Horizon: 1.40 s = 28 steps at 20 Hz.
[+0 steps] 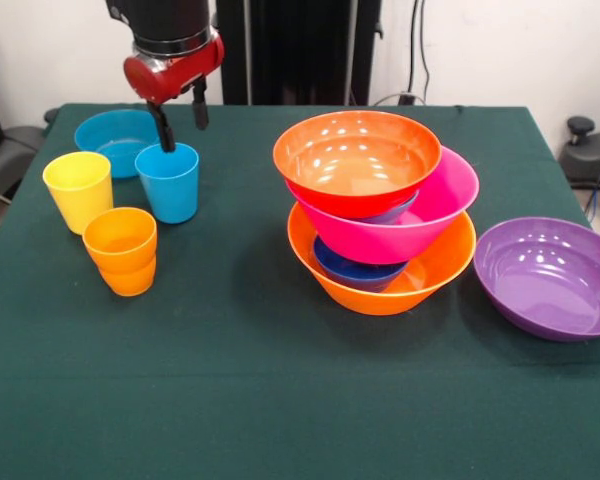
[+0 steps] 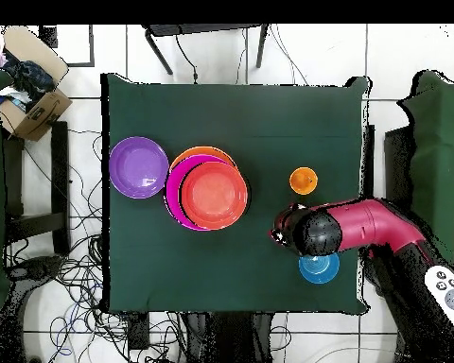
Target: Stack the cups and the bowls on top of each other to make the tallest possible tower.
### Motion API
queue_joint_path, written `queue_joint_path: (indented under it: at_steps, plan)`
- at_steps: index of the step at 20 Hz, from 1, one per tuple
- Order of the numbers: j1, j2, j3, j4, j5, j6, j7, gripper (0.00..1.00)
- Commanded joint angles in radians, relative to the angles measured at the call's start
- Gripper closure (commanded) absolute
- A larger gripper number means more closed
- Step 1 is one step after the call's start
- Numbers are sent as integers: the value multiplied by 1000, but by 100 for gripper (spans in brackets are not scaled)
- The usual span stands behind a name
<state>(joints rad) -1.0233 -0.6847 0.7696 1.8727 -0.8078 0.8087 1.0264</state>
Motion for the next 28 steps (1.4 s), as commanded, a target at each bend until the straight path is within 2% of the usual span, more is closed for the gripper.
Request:
queue_joint_path:
  at_steps: [1,17,28]
  plan:
    - [25,61,-81,36,-107,-82,11,0]
    - [59,122,-159,13,-148,-177,44,0]
    - [68,136,-189,9,-160,-202,51,0]
